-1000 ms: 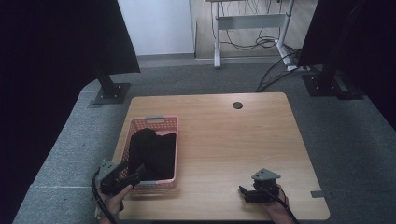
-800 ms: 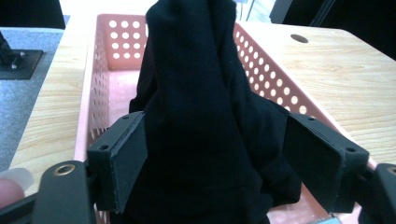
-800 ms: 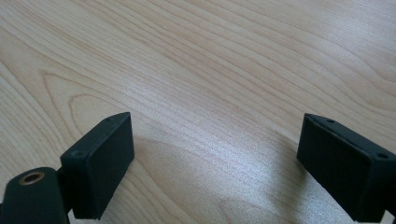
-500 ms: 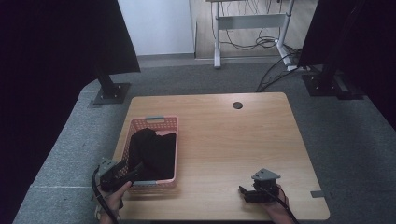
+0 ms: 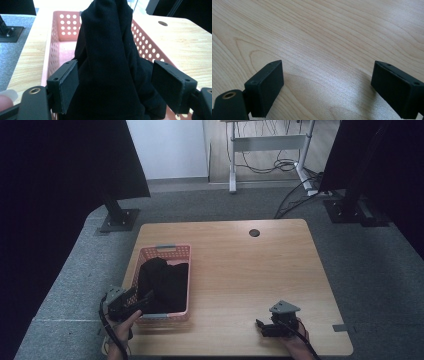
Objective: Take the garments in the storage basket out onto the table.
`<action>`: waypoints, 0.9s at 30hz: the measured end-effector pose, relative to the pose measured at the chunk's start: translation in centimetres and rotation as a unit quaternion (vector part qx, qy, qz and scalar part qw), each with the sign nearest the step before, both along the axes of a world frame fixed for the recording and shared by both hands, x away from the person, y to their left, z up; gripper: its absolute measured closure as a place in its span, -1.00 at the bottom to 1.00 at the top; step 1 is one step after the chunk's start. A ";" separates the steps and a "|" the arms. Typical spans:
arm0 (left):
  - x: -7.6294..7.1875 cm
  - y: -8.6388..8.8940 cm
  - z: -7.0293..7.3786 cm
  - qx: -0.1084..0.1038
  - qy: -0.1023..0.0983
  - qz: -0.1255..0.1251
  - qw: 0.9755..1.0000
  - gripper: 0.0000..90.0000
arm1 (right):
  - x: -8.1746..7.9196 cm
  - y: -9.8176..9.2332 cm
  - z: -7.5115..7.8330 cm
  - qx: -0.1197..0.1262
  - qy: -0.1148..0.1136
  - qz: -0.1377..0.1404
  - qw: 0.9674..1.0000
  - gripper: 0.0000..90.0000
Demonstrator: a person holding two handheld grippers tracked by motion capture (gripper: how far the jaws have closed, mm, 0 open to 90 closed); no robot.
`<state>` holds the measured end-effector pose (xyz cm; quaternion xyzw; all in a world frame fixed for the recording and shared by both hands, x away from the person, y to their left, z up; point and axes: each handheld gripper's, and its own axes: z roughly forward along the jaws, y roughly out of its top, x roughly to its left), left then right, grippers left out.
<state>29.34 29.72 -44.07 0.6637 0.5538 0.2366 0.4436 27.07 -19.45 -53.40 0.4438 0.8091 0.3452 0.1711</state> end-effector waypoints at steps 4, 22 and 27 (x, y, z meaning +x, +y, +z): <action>0.4 0.0 0.1 -0.003 -0.001 0.001 1.000 -0.51 | 0.0 0.0 0.0 0.000 0.000 0.000 1.000 -0.77; 1.5 -0.2 0.1 -0.010 -0.001 0.004 1.000 -0.51 | 0.0 0.0 0.0 0.001 0.002 -0.001 1.000 -0.77; 2.0 -0.1 -0.1 -0.008 0.002 0.009 1.000 -0.51 | 0.0 0.0 0.0 0.001 0.002 -0.001 1.000 -0.77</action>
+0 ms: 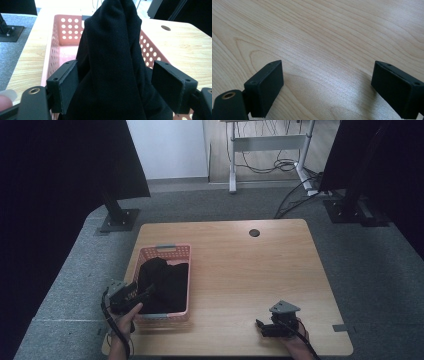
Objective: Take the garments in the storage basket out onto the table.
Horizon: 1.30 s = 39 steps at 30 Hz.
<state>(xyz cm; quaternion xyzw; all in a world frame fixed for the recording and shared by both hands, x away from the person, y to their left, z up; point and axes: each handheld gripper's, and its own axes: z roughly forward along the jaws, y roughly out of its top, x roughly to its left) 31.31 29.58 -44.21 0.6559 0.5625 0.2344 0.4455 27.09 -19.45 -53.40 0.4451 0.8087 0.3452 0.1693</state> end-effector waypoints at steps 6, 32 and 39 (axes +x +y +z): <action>0.2 -0.3 0.1 0.006 0.001 -0.004 1.000 -0.52 | 0.0 0.0 0.0 0.000 -0.001 0.000 1.000 -0.77; 2.9 -1.2 -0.3 0.030 0.017 0.004 0.999 -0.57 | -0.1 0.0 0.0 -0.002 -0.002 -0.001 1.000 -0.77; 3.3 -1.2 -0.3 0.031 0.023 0.007 0.999 -0.57 | -0.1 0.0 0.0 -0.002 -0.002 -0.001 1.000 -0.77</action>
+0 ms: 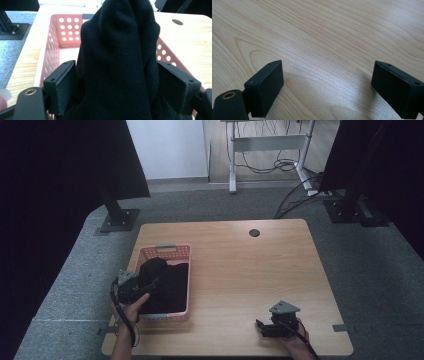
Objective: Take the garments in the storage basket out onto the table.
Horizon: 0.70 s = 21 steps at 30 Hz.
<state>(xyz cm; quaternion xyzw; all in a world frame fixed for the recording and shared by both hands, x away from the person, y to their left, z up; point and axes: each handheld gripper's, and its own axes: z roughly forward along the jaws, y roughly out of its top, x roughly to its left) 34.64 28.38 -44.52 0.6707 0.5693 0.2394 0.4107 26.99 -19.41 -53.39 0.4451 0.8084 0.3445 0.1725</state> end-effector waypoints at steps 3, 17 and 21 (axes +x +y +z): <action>0.1 0.0 0.1 0.004 0.003 0.003 1.000 -0.57 | 0.0 0.0 0.0 0.000 0.000 0.000 1.000 -0.77; 1.2 -0.9 0.2 0.008 0.033 0.015 0.999 -0.54 | 0.0 0.0 0.0 0.000 0.000 -0.001 1.000 -0.77; 1.5 -1.3 0.1 0.009 0.044 0.021 0.999 -0.27 | 0.0 0.0 0.0 -0.001 -0.001 0.000 1.000 -0.77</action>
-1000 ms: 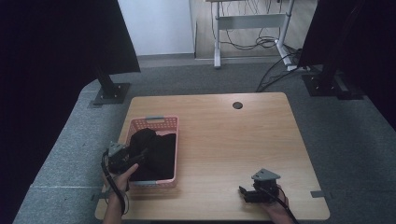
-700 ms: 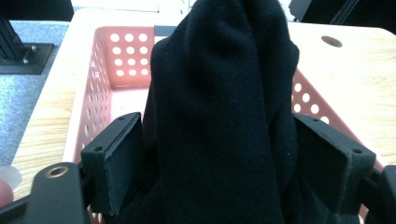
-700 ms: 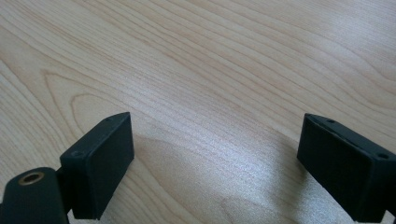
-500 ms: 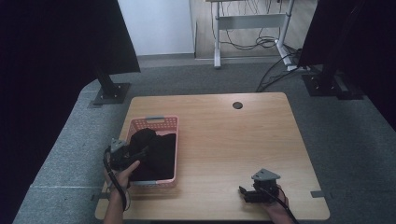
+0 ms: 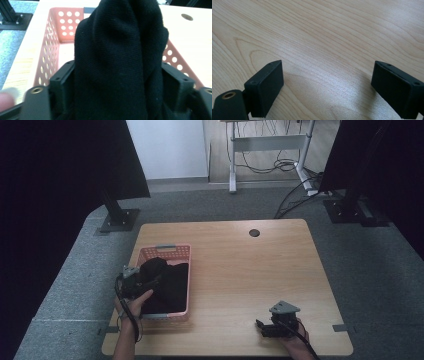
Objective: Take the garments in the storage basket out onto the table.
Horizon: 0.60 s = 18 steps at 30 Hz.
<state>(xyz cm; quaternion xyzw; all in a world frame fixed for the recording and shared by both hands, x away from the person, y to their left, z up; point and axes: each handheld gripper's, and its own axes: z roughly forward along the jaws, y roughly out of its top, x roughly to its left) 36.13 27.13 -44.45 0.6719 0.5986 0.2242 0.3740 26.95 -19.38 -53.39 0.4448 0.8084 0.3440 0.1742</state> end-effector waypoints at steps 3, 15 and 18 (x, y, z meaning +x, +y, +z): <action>-0.1 0.0 0.0 -0.010 -0.004 0.004 1.000 0.04 | 0.0 0.0 0.0 0.000 0.000 0.000 1.000 -0.77; -0.7 0.5 0.1 -0.029 -0.033 -0.023 0.999 0.23 | 0.0 0.0 0.0 -0.001 -0.002 -0.002 1.000 -0.77; -0.7 0.7 0.0 -0.030 -0.032 -0.024 0.999 0.25 | 0.0 0.0 0.0 -0.001 -0.002 -0.003 1.000 -0.77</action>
